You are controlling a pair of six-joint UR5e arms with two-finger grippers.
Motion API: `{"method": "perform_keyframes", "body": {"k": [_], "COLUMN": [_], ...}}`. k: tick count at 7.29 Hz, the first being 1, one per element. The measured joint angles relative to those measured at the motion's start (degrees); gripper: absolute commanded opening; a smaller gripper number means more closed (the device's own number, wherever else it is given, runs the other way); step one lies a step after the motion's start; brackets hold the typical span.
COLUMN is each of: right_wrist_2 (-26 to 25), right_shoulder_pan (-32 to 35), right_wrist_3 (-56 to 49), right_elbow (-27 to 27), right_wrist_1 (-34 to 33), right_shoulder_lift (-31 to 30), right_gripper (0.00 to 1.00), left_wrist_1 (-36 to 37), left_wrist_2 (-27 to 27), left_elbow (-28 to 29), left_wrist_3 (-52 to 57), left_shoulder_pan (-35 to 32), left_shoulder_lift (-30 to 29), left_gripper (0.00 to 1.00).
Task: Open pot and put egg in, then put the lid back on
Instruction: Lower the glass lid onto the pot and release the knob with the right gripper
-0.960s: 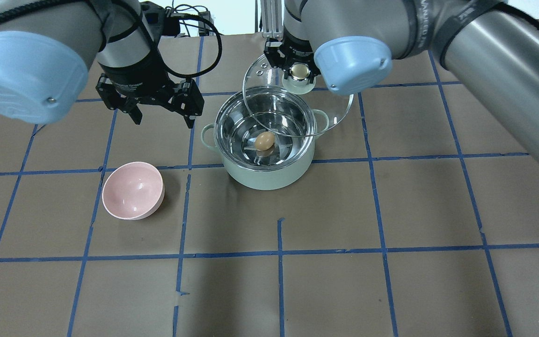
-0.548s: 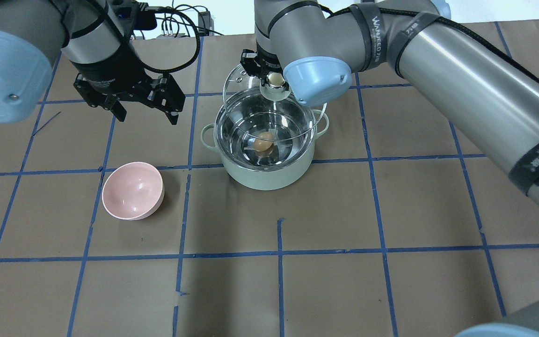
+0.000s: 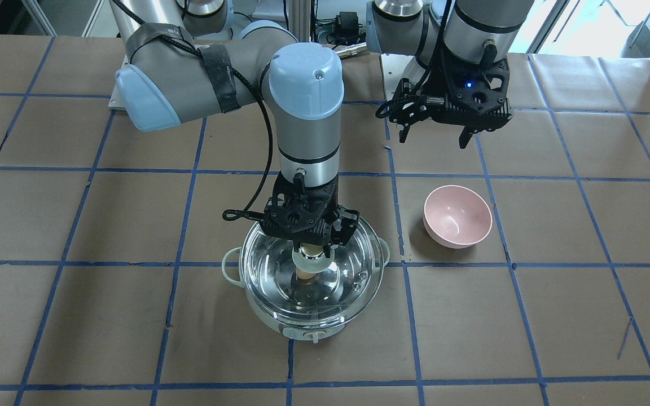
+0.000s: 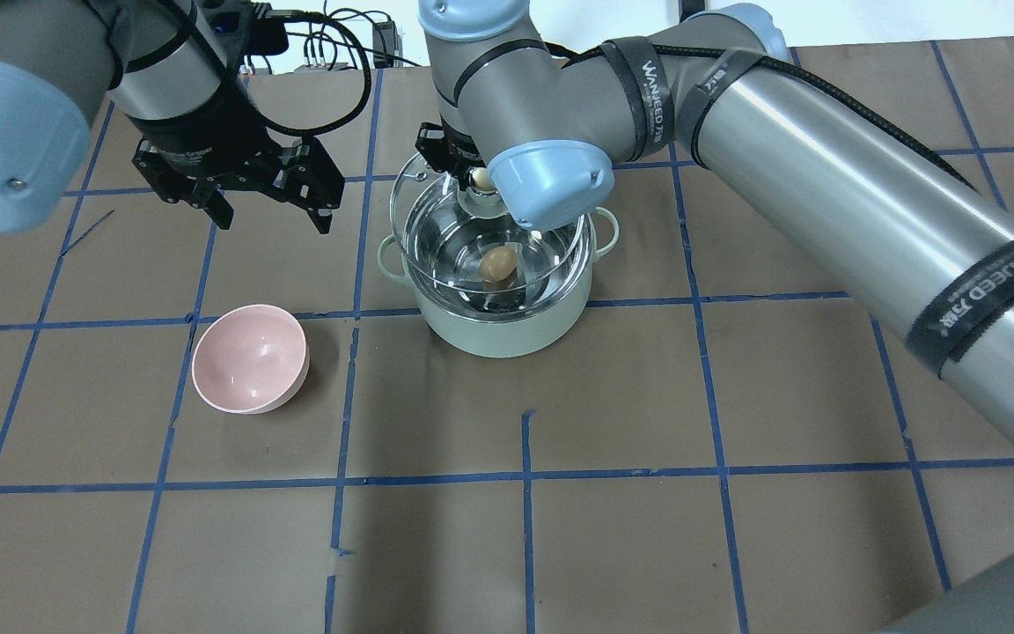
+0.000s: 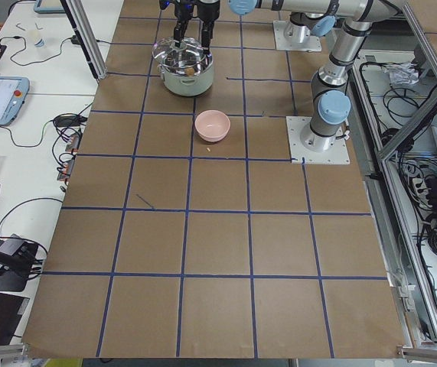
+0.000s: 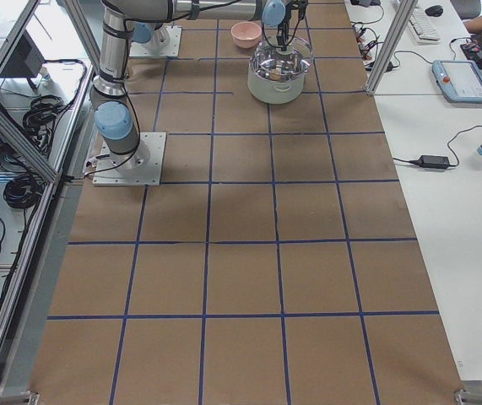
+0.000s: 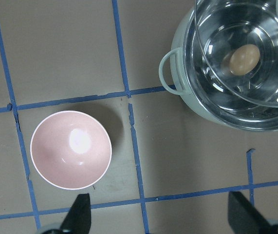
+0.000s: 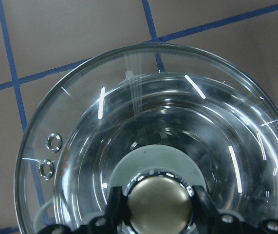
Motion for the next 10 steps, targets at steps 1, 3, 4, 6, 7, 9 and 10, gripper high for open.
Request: {"method": "perform_keyframes", "body": {"k": [1,3,4,6,7,9,10], "right_wrist_2": [-0.5,-2.1,-2.4,-2.2,-2.2,-2.3,-2.3], "right_shoulder_pan": [0.1,0.2,0.2,0.2,0.2,-0.3,-0.9], "right_wrist_3": [-0.3,-2.3,-2.9,-2.7,-2.7,-3.2,-4.3], "right_elbow": [0.4,1.3,1.5,1.6,1.5,1.0,0.7], "right_wrist_1": [0.0,0.1,0.1,0.0,0.0,-0.3,-0.5], "right_shoulder_lift": [-0.1,-0.3,-0.2,-0.2,-0.2,-0.4,-0.8], "right_gripper": [0.58,0.60,0.61,0.70,0.70,0.78,0.86], "left_wrist_1": [-0.1,-0.2,-0.3,-0.3,-0.3,-0.3,-0.3], "left_wrist_2": [0.1,0.1,0.1,0.1,0.1,0.1,0.1], "left_elbow": [0.0,-0.1,-0.2,-0.5,-0.6,-0.7,-0.7], "left_wrist_3": [-0.3,-0.5,-0.5,-0.5,-0.5,-0.5,-0.5], "left_shoulder_pan": [0.1,0.2,0.2,0.2,0.3,0.3,0.3], "left_shoulder_lift": [0.1,0.3,0.4,0.6,0.7,0.7,0.7], "left_gripper": [1.00,1.00,1.00,1.00,1.00,1.00,1.00]}}
